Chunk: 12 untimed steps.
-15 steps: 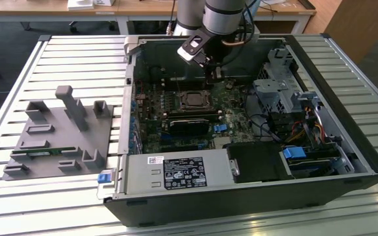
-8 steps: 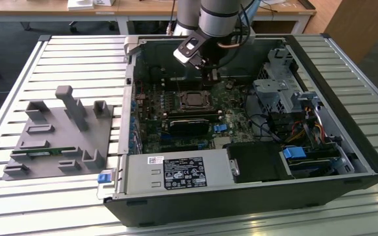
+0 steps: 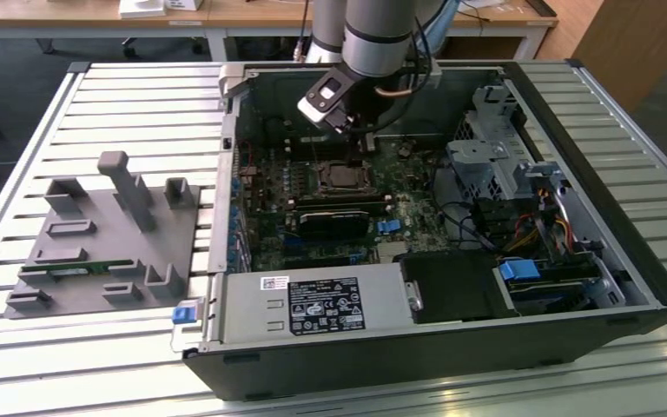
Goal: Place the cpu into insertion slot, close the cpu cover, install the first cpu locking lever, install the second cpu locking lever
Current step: 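Close the cpu cover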
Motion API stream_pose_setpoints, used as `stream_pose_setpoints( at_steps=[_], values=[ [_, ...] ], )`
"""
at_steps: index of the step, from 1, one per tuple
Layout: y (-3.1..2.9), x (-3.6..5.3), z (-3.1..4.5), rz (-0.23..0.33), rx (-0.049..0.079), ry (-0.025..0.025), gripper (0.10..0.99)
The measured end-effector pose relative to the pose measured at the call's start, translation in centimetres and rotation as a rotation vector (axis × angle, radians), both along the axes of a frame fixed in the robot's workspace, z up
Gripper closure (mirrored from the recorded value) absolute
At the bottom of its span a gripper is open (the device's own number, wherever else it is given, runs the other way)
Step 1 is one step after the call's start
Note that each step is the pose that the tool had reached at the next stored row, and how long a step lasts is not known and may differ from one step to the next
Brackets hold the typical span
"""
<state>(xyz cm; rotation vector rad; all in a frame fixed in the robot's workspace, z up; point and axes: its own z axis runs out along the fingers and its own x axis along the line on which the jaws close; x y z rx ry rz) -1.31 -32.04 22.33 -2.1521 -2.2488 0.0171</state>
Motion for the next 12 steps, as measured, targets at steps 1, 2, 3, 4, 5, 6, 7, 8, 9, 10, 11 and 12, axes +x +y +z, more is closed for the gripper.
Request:
stream_pose_setpoints(
  at_steps=[1, 2, 3, 4, 5, 6, 7, 8, 9, 10, 11, 12],
  values=[
    [0.0, -0.05, -0.09, 0.0, 0.0, 0.0001, 0.98],
    [0.0, -0.08, -0.14, 0.0, 0.0, 0.0002, 0.98],
    [0.0, -0.1, -0.17, 0.0, 0.0, 0.0002, 0.98],
    [0.0, -0.14, -0.19, 0.0, 0.0, 0.0003, 0.98],
    [0.0, -0.19, -0.2, 0.0, 0.0, 0.0003, 0.98],
    [0.0, -0.25, -0.21, 0.0, 0.0, 0.0003, 0.98],
    [0.0, -0.32, -0.23, 0.0, 0.0, 0.0002, 0.98],
    [0.0, -0.41, -0.25, 0.0, 0.0, 0.0001, 0.98],
    [0.0, -0.5, -0.27, 0.0, 0.0, 0.0001, 0.98],
    [0.0, -0.61, -0.31, 0.0, 0.0, 0.0001, 0.98],
    [-0.03, -0.73, -0.35, 0.0, 0.0, 0.0001, 0.98],
    [-0.07, -0.86, -0.42, 0.0, 0.0, 0.0001, 0.98]
  ],
)
